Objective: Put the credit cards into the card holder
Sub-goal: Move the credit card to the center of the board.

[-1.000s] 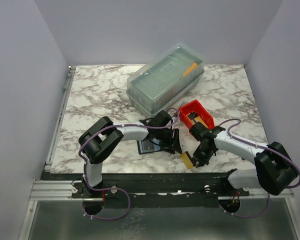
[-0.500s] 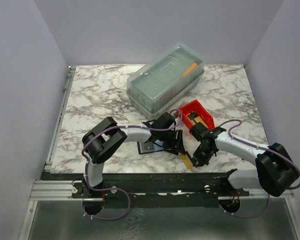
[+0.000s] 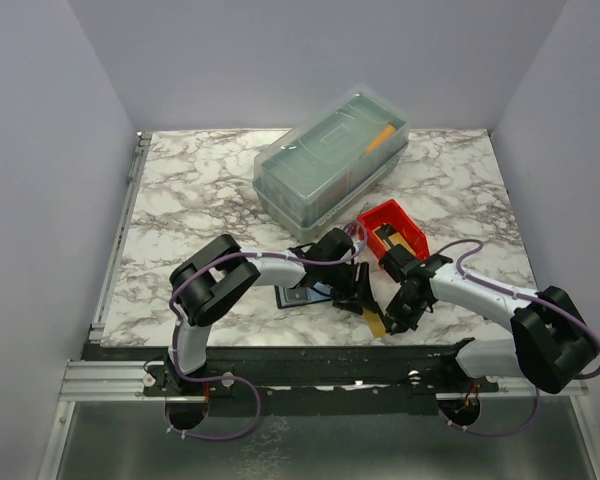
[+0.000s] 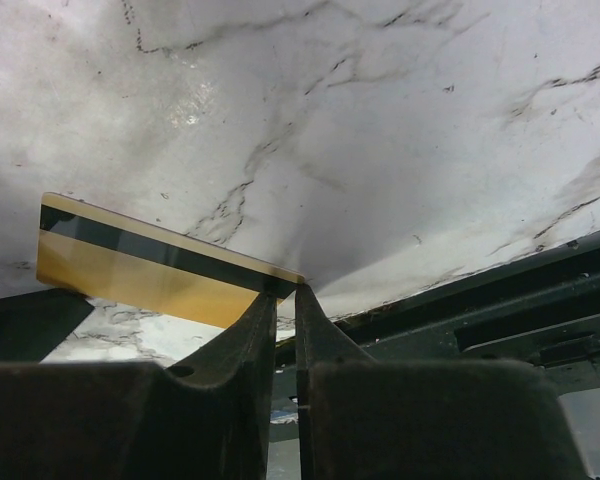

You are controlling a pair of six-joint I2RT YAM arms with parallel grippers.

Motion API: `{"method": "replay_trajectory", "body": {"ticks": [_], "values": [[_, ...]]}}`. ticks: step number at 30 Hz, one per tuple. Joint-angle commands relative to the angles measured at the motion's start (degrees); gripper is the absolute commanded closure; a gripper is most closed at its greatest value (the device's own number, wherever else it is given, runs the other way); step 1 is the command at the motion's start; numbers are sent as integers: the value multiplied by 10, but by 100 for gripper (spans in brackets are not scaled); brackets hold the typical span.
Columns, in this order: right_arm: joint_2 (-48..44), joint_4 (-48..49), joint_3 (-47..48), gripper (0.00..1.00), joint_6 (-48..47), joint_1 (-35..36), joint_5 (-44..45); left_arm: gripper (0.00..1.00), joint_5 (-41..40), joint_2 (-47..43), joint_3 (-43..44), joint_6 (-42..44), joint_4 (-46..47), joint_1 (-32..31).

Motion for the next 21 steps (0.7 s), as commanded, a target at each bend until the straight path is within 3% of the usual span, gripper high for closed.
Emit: {"method": "replay_trajectory", "body": {"ticks": [1,6,11,14,21], "values": [[29,71,-35,86,-4,3,13,46,32,-14,-23,-26,17,-3],[-4,23,-3,83,-15,3,15,45,29,-49,-38,-15,9,9],[-45,-6,36,55,-33,0,41,41,40,-88,-36,27,-23,23],[-27,6,56,45,-66,-16,47,38,31,-118,-35,54,-55,25],[68,58,139,44,-141,-34,56,38,24,-183,-63,73,-90,52]]}}
